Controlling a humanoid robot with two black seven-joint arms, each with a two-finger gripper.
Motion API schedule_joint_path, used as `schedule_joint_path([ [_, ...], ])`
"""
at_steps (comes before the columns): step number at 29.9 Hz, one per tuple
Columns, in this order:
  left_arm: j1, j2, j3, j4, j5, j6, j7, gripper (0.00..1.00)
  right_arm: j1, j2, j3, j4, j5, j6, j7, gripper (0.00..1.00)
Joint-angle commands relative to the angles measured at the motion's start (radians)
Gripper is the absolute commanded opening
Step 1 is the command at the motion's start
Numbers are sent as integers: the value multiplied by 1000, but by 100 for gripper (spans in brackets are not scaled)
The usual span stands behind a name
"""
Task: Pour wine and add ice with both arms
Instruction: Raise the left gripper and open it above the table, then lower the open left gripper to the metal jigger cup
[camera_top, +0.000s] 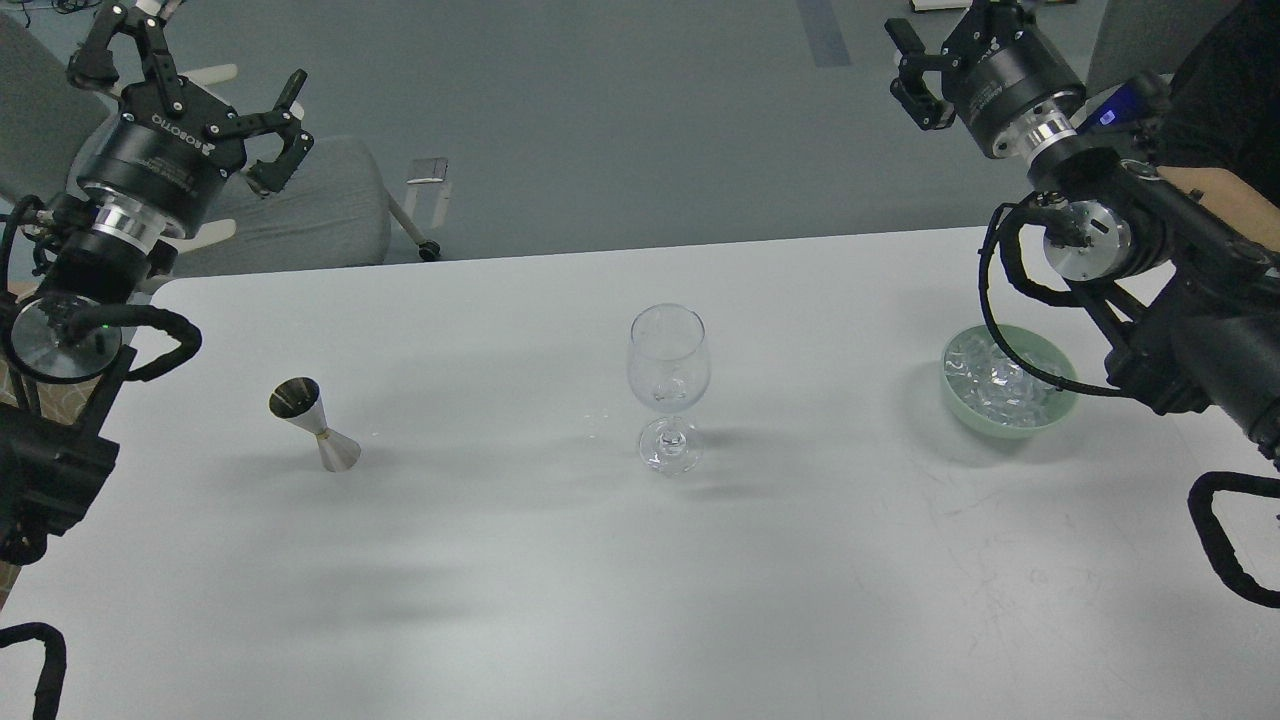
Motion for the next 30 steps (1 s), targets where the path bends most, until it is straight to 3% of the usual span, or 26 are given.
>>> schedule_joint_path([
  [1,71,68,-3,-79,-84,13,39,98,-2,-1,0,0,-1,-4,0,100],
  [7,206,195,-60,-232,-270,46,91,98,-2,-1,-2,0,-1,-5,0,100],
  [10,329,261,-114,-340,-357,58,148,98,-2,0,-2,-2,-1,-8,0,100],
  [11,329,261,-114,-340,-358,58,148,98,-2,0,-2,-2,-1,-8,0,100],
  [16,640,283,-288,-530,-402,58,157,97,-8,2,-2,-3,-1,-13,0,100],
  [25,916,197,-401,-658,-402,58,163,97,-11,2,-3,-14,-1,-14,0,100],
  [29,1054,111,-430,-714,-401,53,275,97,-11,0,-3,-14,-1,-14,0,100],
  [30,1074,91,-438,-716,-401,50,286,97,-12,0,-3,-14,-1,-14,0,100],
])
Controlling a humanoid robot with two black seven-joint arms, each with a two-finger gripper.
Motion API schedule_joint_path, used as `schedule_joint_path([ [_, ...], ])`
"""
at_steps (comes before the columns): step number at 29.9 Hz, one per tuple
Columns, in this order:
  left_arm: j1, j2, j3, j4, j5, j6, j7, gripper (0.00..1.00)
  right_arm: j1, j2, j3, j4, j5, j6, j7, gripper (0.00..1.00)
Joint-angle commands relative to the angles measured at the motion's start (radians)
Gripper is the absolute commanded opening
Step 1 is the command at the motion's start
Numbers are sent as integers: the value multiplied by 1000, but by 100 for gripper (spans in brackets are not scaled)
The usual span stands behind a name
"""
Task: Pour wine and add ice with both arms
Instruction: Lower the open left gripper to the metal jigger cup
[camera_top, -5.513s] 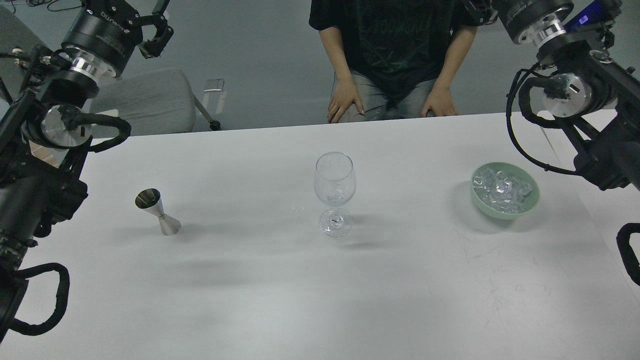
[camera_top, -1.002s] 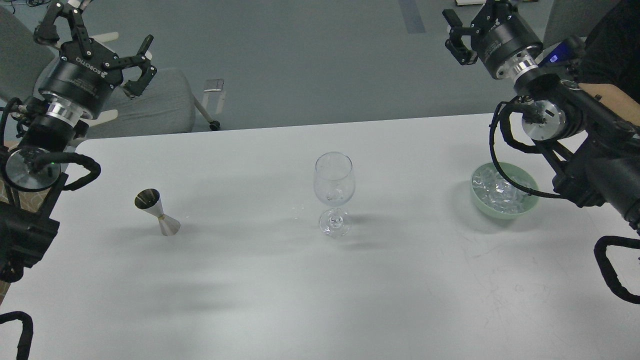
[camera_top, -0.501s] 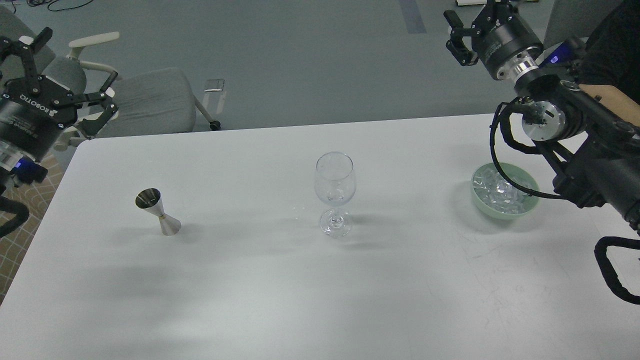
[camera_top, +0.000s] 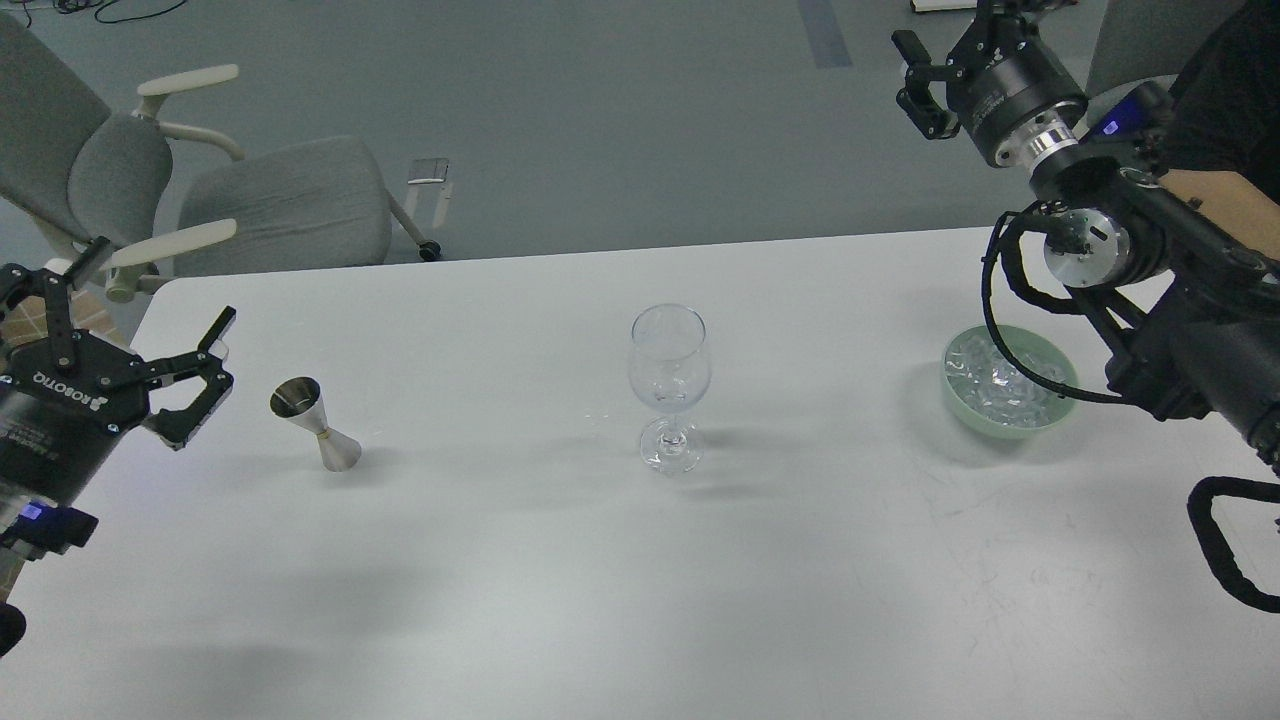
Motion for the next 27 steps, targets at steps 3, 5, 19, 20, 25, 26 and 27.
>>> schedule_joint_path([
  [3,147,-143,-45,-22,2,-5,76,98,-1,-1,-2,0,0,0,0,100],
  [5,165,-175,-43,-15,6,-3,82,98,-1,-1,-2,0,0,-2,0,100],
  [19,-14,-365,-28,234,121,127,71,98,-4,-1,-5,0,-1,-2,1,100],
  [20,-23,-372,-28,244,123,129,71,98,-4,-1,-5,0,-1,-2,1,100],
  [25,-68,-384,-23,301,126,136,70,98,-4,-1,-5,0,-3,-2,0,100],
  [26,-77,-384,-23,310,126,138,70,98,-4,-1,-5,0,-1,-2,1,100],
  [27,-88,-386,-23,318,126,142,70,98,-4,-1,-5,0,-3,-2,0,100],
])
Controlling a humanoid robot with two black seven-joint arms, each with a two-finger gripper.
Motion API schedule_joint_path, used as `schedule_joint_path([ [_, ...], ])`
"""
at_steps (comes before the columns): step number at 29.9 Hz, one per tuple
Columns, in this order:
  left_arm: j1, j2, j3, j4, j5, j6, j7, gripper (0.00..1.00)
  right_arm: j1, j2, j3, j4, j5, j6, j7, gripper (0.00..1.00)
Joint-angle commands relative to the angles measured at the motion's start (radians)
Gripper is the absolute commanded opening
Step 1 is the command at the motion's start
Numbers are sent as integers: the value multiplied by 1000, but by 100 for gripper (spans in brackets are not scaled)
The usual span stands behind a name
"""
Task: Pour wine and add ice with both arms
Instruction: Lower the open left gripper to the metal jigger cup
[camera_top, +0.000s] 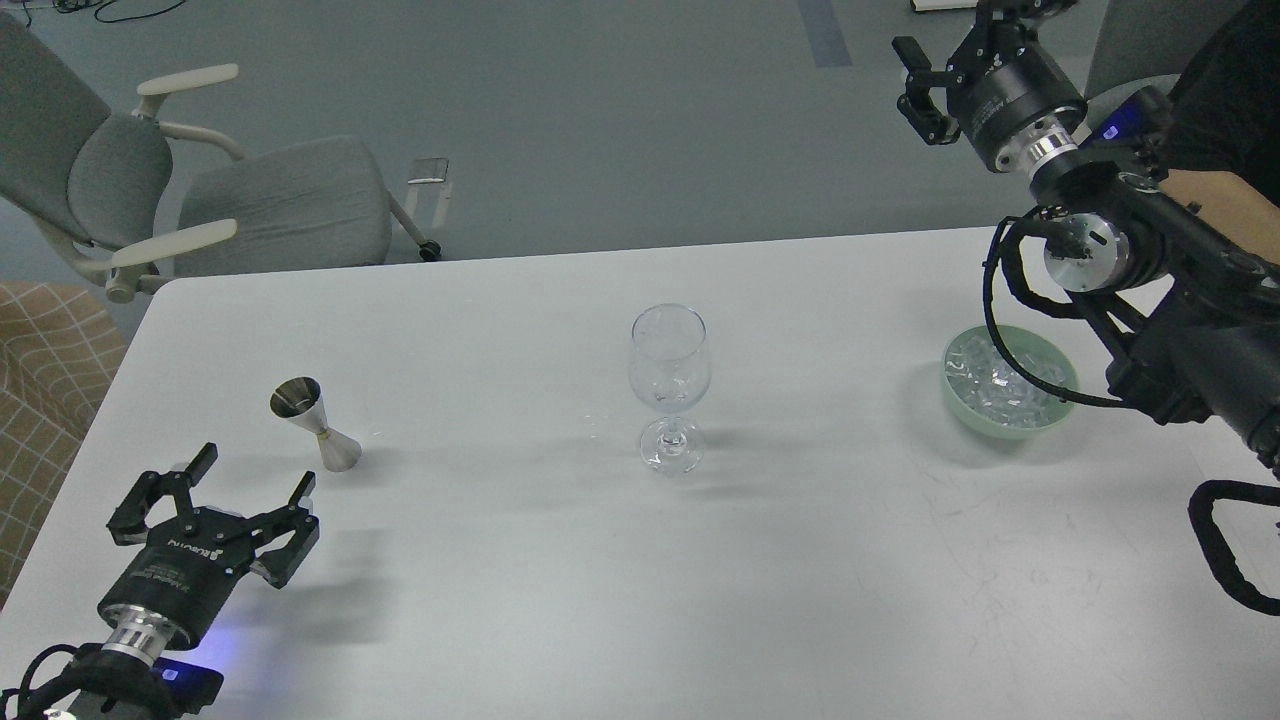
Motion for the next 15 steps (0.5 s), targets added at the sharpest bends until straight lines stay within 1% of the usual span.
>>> schedule_joint_path([
  [1,-50,-7,2,44,1,16,-1,98,0,0,0,0,-1,0,-2,100],
  [5,-105,-14,14,78,1,36,9,98,-3,0,-1,0,-1,0,0,100],
  [10,-156,-15,66,118,1,37,7,98,-1,0,-34,2,0,-1,0,100],
  [15,-199,-33,73,173,9,35,10,98,0,-3,-34,2,0,-8,0,100],
])
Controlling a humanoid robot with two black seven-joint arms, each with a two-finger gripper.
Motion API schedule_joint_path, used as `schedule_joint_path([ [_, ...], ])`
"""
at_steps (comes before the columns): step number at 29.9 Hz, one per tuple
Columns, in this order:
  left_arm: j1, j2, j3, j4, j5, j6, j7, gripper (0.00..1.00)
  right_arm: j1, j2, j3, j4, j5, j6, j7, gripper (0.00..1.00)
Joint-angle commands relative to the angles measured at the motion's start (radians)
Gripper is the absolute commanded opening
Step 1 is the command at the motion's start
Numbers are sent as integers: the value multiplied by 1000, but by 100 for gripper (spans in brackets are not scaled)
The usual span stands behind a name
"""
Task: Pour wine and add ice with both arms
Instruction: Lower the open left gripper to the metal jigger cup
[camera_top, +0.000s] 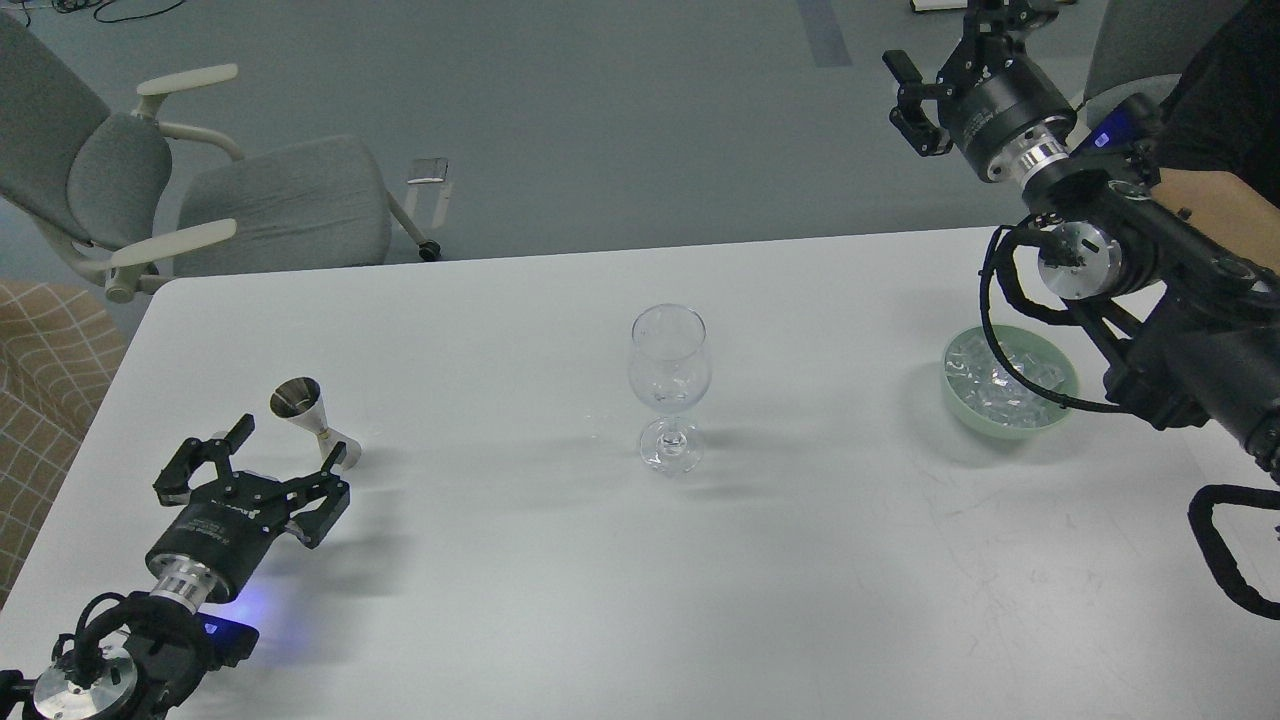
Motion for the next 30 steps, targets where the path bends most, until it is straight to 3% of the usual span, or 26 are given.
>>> schedule_joint_path([
  [1,-37,-15,4,43,21,-3,2,98,2,-6,-1,0,1,-4,0,100],
  [15,-164,-55,41,175,44,-12,1,98,-1,-13,-2,0,1,-5,0,100],
  [24,-192,-55,61,196,46,-6,-1,94,-4,-23,-4,0,1,-4,0,100],
  [28,-192,-57,61,203,72,-12,-12,72,-12,-23,-4,0,1,-4,0,100],
  [30,-192,-57,61,203,80,-12,-15,56,-12,-23,-4,0,1,-4,0,100],
])
